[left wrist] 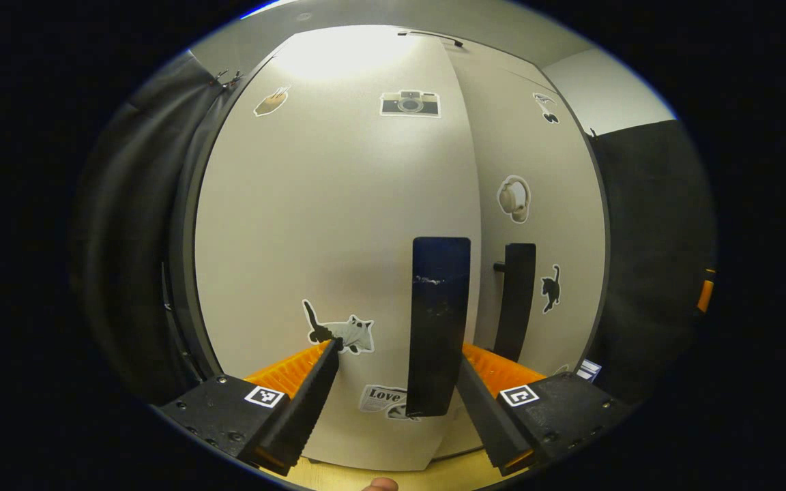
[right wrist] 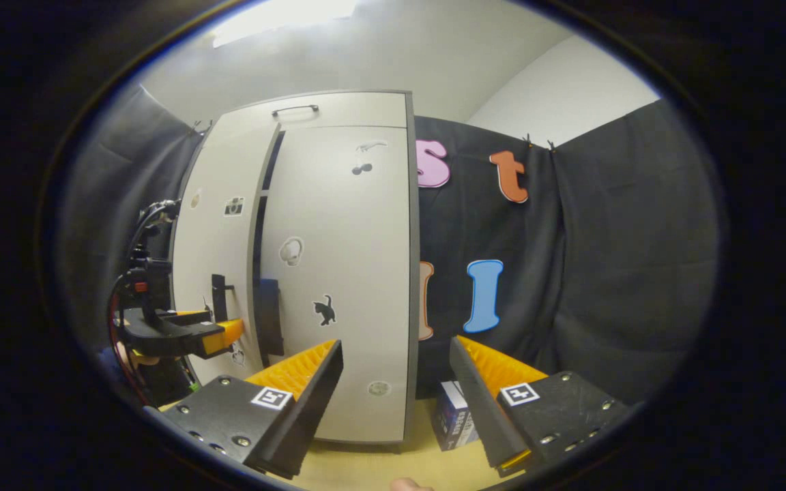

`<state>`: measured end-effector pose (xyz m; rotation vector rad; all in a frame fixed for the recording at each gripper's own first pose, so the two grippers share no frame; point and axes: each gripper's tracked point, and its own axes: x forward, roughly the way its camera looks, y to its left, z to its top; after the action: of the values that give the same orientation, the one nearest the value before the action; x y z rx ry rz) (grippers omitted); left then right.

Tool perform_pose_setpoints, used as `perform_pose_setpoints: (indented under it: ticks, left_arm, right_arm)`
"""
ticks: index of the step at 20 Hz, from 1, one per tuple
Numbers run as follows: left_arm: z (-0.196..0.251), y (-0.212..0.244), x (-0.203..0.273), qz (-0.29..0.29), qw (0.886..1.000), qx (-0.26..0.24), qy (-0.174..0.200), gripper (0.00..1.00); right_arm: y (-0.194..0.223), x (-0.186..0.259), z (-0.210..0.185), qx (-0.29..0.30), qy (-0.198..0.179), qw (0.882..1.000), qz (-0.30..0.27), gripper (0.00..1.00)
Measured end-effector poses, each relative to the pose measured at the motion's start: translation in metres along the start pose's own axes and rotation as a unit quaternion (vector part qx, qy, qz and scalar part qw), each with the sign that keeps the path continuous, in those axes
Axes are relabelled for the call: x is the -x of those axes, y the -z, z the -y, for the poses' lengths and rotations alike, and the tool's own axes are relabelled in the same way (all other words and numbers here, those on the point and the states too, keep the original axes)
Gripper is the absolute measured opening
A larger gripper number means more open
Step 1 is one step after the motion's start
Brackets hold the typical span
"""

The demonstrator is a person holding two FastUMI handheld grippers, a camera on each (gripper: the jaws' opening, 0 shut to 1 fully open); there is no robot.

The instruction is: Grasp the bottle in the cabinet with the left hand and place it on the coaster, then close the right door with the right hand and the left door with the left hand.

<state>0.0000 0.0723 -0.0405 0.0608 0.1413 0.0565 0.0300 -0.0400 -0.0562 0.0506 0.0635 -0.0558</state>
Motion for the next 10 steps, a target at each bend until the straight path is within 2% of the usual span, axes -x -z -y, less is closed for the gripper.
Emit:
perform_pose_setpoints:
  ticks: [1, 2, 6, 8, 10]
  left_arm:
    - [0.002, -0.006, 0.002, 0.004, 1.0, 0.003, 0.0, 0.99]
    - [0.005, -0.013, 0.008, 0.008, 1.0, 0.003, -0.003, 0.99]
    - [0.017, -0.029, 0.05, -0.007, 1.0, -0.001, -0.02, 0.99]
    - [0.026, -0.058, 0.079, 0.0, 1.0, 0.005, -0.02, 0.99]
    - [0.031, -0.09, 0.11, 0.006, 0.999, -0.002, -0.033, 0.99]
  right_arm:
    - [-0.002, 0.001, -0.002, -0.002, -0.004, 1.0, 0.001, 0.95]
    - [-0.003, 0.002, -0.003, -0.004, -0.008, 1.0, 0.002, 0.98]
    - [-0.014, 0.004, -0.004, -0.008, -0.015, 1.0, 0.006, 0.98]
    - [-0.027, 0.002, -0.001, -0.014, -0.013, 1.0, 0.014, 0.92]
    - [-0.042, 0.0, 0.006, -0.018, -0.006, 1.0, 0.022, 0.95]
